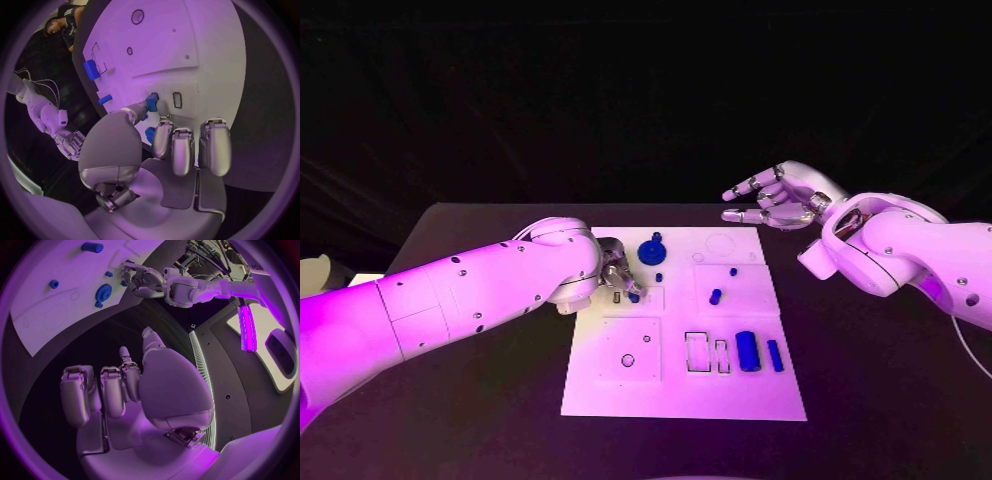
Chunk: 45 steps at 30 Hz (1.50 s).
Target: Assemble the parts on the task board
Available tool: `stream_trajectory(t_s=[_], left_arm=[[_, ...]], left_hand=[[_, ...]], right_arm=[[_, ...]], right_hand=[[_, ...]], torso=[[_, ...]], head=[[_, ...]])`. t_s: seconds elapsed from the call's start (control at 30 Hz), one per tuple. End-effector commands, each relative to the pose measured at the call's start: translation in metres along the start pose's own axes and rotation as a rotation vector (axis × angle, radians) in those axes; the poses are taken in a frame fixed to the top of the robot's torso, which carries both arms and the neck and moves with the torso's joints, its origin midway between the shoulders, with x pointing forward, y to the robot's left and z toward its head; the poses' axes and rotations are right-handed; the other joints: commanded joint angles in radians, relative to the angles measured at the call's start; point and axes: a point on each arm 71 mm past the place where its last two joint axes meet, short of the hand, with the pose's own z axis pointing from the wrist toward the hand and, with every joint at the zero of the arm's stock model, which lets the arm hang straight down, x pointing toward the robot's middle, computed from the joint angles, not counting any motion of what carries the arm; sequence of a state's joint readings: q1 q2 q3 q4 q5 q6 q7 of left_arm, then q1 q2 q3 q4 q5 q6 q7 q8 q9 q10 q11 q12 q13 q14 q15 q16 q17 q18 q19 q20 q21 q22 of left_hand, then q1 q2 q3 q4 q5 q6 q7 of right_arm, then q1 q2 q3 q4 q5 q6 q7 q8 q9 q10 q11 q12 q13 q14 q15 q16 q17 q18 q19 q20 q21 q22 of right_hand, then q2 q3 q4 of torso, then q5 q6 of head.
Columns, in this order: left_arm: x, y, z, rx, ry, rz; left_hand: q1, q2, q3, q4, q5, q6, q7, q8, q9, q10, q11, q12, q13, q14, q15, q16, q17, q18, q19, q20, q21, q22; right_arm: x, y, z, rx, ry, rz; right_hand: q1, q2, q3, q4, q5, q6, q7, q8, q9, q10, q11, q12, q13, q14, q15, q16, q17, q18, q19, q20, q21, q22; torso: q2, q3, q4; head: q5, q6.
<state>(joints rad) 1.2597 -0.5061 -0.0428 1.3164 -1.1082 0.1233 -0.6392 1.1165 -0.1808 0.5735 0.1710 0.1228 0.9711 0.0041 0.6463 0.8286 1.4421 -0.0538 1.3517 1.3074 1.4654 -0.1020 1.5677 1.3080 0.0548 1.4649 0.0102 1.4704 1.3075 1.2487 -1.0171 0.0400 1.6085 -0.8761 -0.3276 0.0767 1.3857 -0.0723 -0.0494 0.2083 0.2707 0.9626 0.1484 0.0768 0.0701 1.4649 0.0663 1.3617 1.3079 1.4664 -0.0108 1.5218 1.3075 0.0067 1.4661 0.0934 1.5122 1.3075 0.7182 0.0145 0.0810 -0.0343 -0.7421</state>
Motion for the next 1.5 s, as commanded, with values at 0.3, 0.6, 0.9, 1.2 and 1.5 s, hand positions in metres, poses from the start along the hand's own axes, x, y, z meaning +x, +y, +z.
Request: stream_trajectory(t_s=[0.3,0.6,0.9,1.2,1.5], left_arm=[[0.0143,0.0076,0.0051,-0.035,0.056,0.031],[0.0142,0.0089,0.0056,-0.038,0.058,0.031],[0.0143,0.0106,0.0059,-0.040,0.059,0.030],[0.0129,0.0129,0.0045,-0.038,0.043,0.001],[0.0081,0.0129,-0.0017,-0.013,0.014,-0.084]], left_hand=[[-0.011,-0.008,-0.086,0.025,0.001,0.006,-0.004,0.006,0.006,0.007,-0.009,0.010,0.009,0.105,-0.011,0.003,0.263,-0.015,0.022,-0.010,0.007,0.089],[0.001,-0.008,-0.197,0.065,0.003,0.014,-0.007,0.013,0.015,0.010,-0.012,0.013,0.014,0.105,-0.014,0.003,0.263,-0.017,0.027,-0.012,0.010,0.098],[0.021,0.020,-0.410,0.119,0.004,0.015,-0.005,0.018,0.023,0.011,-0.011,0.015,0.016,0.105,-0.013,0.003,0.263,-0.018,0.030,-0.012,0.012,0.105],[0.005,0.038,-0.462,0.121,0.003,0.017,-0.006,0.020,0.025,0.014,-0.012,0.019,0.020,0.105,-0.013,0.003,0.263,-0.019,0.033,-0.013,0.014,0.109],[-0.069,0.073,-0.575,0.123,-0.010,0.008,-0.005,0.019,0.029,0.011,-0.011,0.016,0.017,0.105,-0.015,0.003,0.263,-0.019,0.034,-0.014,0.015,0.112]], right_arm=[[0.0014,0.0007,-0.0001,-0.007,0.014,0.002],[0.0008,0.0008,-0.0007,-0.010,0.009,0.002],[-0.0004,0.0003,-0.0014,-0.010,0.003,0.001],[-0.0016,-0.0009,-0.0014,-0.007,-0.001,0.002],[-0.0011,-0.0033,-0.0005,-0.002,-0.001,0.009]], right_hand=[[-0.004,0.008,-0.005,0.001,-0.002,0.007,-0.001,0.002,0.000,0.017,-0.007,-0.009,0.157,0.083,-0.005,-0.006,0.172,0.019,0.049,-0.004,-0.008,0.159],[-0.006,0.008,-0.006,0.001,-0.002,0.006,-0.001,0.002,0.000,0.016,-0.007,-0.012,0.155,0.082,-0.005,-0.008,0.169,0.021,0.046,-0.004,-0.011,0.154],[-0.013,0.009,-0.013,0.004,-0.005,0.006,-0.001,0.001,0.000,0.015,-0.007,-0.014,0.154,0.082,-0.005,-0.009,0.167,0.021,0.044,-0.004,-0.013,0.151],[-0.016,0.009,-0.015,0.005,-0.007,0.006,-0.001,0.001,0.000,0.015,-0.007,-0.014,0.153,0.081,-0.005,-0.010,0.166,0.021,0.044,-0.004,-0.014,0.150],[-0.019,0.009,-0.017,0.006,-0.007,0.006,-0.001,0.001,0.000,0.013,-0.006,-0.017,0.152,0.081,-0.004,-0.011,0.164,0.022,0.043,-0.004,-0.015,0.148]], torso=[[0.000,0.0002,0.0006],[-0.001,0.0003,0.0007],[-0.001,0.0009,-0.0005],[-0.001,-0.0006,0.0012],[-0.001,-0.0006,0.0009]], head=[[0.000,-0.003],[0.002,-0.003],[0.004,-0.001],[0.003,0.001],[0.006,0.006]])
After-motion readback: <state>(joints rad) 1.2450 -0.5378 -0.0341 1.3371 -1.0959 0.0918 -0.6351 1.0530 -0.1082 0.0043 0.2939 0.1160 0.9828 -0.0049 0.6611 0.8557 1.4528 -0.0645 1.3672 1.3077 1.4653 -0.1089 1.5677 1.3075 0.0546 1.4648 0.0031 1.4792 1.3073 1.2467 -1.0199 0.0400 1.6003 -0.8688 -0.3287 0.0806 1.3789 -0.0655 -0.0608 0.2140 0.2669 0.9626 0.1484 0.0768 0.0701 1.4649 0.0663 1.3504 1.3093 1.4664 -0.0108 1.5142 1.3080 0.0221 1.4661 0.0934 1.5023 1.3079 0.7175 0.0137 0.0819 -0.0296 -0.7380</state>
